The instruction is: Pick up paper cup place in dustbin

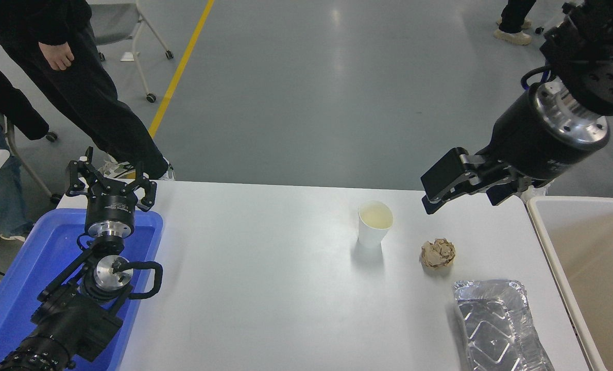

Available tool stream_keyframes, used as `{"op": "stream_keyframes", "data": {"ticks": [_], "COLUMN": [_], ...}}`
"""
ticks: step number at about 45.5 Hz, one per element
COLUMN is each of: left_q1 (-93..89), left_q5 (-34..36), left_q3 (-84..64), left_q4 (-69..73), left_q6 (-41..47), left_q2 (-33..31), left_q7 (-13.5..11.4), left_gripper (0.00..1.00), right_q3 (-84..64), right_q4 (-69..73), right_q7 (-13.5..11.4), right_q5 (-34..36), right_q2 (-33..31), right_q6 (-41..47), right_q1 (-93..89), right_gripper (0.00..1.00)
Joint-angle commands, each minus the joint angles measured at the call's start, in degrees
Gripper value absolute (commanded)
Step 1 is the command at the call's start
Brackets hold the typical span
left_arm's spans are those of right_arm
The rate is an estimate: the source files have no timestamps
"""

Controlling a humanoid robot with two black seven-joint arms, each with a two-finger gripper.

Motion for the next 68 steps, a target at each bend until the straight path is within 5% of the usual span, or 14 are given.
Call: {"op": "stream_keyframes", "data": {"ticks": [1,21,44,68], "left_q1": [0.0,0.0,0.0,0.0], "left_q5": [0.0,0.0,0.0,0.0], "left_q3": [0.0,0.0,0.0,0.0], "left_q4": [0.0,0.0,0.0,0.0], "left_q6": [0.0,0.0,0.0,0.0], "left_q2": [0.04,-0.05,-0.05,-0.05], "left_q7": [0.01,-0.08,0.01,0.01], "left_gripper": [0.99,0.99,0.99,0.99], "right_q3": [0.29,3.8,7.23,11.54], "right_q4": [-2.43,-12.09,-41.7,-56.83], "right_q7": [-1.03,-0.95,-1.03,-2.26], "right_q5": [1.18,-0.05,-3.65,-14.46], "right_q2": [2.59,6.8,18.67,18.67], "right_q6": [-1.89,-10.59,-11.91,-20.88], "right_q1": [-2.99,-13.35,-37.34,-58.62], "right_gripper": [1.0,1.0,1.0,1.0]}}
